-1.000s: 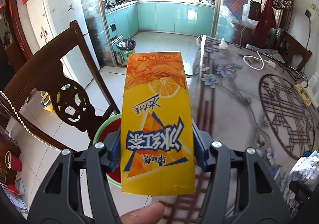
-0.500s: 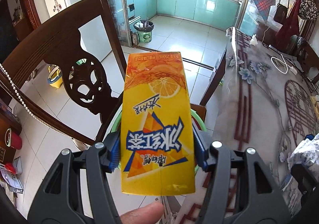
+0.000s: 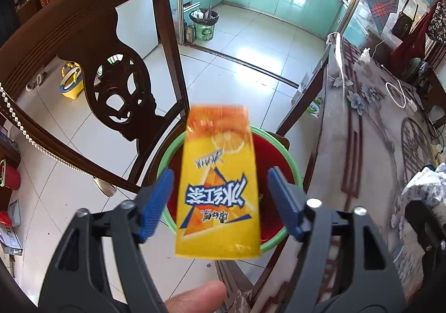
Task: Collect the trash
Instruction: 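Carry the juice box and crumpled paper over the red bucket with both grippers, then open the left gripper to drop the juice box while the right releases the paper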
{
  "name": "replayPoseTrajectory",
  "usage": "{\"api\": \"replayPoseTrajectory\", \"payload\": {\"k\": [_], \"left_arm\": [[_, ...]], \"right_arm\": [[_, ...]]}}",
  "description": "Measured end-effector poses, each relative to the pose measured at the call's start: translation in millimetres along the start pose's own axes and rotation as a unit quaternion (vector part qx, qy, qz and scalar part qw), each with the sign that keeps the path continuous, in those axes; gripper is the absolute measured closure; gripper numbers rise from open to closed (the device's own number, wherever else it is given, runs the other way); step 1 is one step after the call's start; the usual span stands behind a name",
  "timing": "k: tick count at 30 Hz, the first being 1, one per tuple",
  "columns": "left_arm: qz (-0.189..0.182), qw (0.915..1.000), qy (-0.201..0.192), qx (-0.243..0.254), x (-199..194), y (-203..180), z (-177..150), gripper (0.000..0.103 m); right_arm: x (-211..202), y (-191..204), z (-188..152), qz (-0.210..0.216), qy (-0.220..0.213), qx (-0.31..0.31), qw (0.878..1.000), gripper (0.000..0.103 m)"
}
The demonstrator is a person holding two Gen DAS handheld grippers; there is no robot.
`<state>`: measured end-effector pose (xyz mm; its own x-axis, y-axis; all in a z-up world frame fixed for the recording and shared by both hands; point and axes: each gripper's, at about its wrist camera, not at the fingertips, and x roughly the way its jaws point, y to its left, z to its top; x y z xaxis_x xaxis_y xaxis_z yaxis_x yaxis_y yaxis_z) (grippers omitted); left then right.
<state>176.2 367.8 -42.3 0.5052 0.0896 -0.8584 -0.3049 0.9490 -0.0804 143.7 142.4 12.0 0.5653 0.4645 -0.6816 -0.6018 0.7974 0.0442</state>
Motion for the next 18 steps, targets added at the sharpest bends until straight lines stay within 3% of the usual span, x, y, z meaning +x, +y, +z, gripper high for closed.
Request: {"api": "replayPoseTrajectory", "payload": {"k": [1,4,10,14,18], "left_arm": [[-0.001,1.0000,-0.005,-0.006,-2.5,2.3,1.4,0.016],[-0.007,0.9995,-0.020,-0.024,-12.7,9.6,5.0,0.015],[0.033,0.9895,-0.099,-0.100,-56.7,41.5,16.4,0.005],[0.040,0.9803,-0.130,-0.143,-74.8,63.1,20.4,0.005],[0.031,0.9763,-0.136,-0.165,-81.7,75.7,21.2,0.005]], "right_arm": [[1.1,1.6,1.1,0.000,0.000,-0.001,1.000,0.050],[5.2,5.3,2.1,-0.001,0.002,-0.005,1.000,0.051],[17.1,15.7,6.2,0.005,0.007,-0.012,1.000,0.050],[26.9,29.2,10.5,0.012,0.012,-0.019,1.000,0.050],[39.0,45.5,18.4,0.017,0.013,-0.034,0.999,0.050]]}}
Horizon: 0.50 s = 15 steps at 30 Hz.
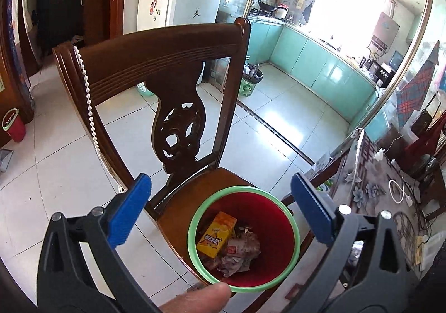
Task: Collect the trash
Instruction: 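Open the left gripper to drop the juice box while the right releases the paper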
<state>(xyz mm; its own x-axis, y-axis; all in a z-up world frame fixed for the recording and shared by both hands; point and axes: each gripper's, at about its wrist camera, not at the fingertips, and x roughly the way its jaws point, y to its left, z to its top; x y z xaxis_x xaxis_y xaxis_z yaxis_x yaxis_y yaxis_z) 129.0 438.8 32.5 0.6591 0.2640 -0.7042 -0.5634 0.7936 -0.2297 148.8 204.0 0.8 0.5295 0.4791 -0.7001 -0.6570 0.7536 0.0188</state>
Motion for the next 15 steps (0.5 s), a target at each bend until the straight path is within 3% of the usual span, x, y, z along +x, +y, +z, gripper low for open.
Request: {"api": "replayPoseTrajectory", "payload": {"k": [6,15], "left_arm": [[0.012,0.9993,-0.028,-0.021,-16.6,16.8,9.4,0.005],[0.011,0.9979,-0.034,-0.053,-23.2,33.8,15.7,0.005]], "right_arm": [[23.7,21.2,11.8,0.003,0.004,-0.012,1.000,0.050],[71.0,41.8,12.5,-0.006,0.023,-0.018,1.000,0.049]]}}
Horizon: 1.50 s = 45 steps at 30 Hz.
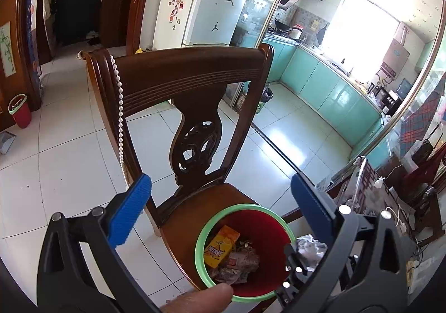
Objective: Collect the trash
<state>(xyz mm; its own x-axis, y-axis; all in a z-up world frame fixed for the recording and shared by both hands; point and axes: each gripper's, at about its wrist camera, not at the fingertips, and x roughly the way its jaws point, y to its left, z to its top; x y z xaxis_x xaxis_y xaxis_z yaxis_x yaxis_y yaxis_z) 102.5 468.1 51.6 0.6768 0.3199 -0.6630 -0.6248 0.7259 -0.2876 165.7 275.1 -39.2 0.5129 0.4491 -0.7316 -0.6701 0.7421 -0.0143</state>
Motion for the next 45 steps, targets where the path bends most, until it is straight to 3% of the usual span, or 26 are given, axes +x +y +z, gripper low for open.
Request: {"api": "replayPoseTrajectory", "payload": {"k": [7,13,16,20,26,31,38,45], "left_arm": [[-0.001,0.9999,0.002,-0.017,2.0,8.2,1.8,0.005],[-0.001,0.9999,0.003,-0.014,2.8,8.8,2.7,0.005],[0.000,0.9999,0.003,-0.013,3.4,7.5,3.3,0.005],[0.000,1.0000,0.000,-0.009,2.7,4.3,2.5,0.005],[-0.014,0.9998,-0.009,0.011,-10.0,-16.2,-5.7,0.005],[-0.037,0.9966,-0.032,0.066,-37.3,-55.1,-20.6,0.005],[-0.068,0.9853,-0.072,0.139,-80.2,-116.5,-51.8,0.005],[-0.098,0.9727,-0.071,0.198,-103.0,-170.6,-101.4,0.005]], "right_arm": [[36.4,-0.1,-6.4,0.001,0.035,0.010,0.999,0.047],[50.3,-3.0,-13.7,-0.001,0.056,0.016,0.998,0.034],[48.4,-5.6,-15.3,-0.007,0.055,0.016,0.998,0.005],[37.1,-10.5,-14.3,-0.002,0.053,0.017,0.998,0.007],[-22.1,-27.6,-15.7,0.001,0.010,0.029,1.000,0.007],[-86.7,-57.6,-29.4,-0.038,-0.028,0.049,0.998,0.006],[-171.3,-115.3,-67.0,-0.083,-0.065,0.089,0.990,0.006],[-247.8,-160.9,-102.3,-0.128,-0.099,0.117,0.980,0.006]]}}
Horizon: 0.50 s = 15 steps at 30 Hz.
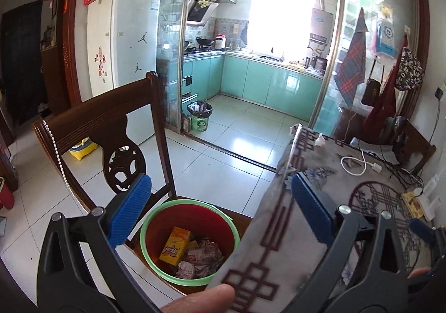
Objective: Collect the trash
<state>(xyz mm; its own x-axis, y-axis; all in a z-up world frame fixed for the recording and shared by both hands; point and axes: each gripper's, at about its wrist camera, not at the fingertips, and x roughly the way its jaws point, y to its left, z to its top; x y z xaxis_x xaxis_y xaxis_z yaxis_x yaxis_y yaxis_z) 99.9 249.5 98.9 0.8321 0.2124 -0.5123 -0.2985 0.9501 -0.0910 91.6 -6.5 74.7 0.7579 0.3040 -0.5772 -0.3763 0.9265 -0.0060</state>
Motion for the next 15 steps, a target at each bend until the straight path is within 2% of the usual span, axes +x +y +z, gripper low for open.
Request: {"api": "replayPoseTrajectory", "payload": {"k": [7,15], "left_arm": [[-0.037,0.9973,0.013,0.062,-16.9,-66.8,-43.7,0.005],[-0.070,0.9914,0.003,0.111,-42.9,-126.4,-85.8,0.005]], "right_arm": [[-54.9,-55.6,-22.4,-0.047,-0.023,0.013,0.999,0.006],[-89.8,-87.9,-62.6,-0.081,-0.049,0.028,0.995,0.006]]}}
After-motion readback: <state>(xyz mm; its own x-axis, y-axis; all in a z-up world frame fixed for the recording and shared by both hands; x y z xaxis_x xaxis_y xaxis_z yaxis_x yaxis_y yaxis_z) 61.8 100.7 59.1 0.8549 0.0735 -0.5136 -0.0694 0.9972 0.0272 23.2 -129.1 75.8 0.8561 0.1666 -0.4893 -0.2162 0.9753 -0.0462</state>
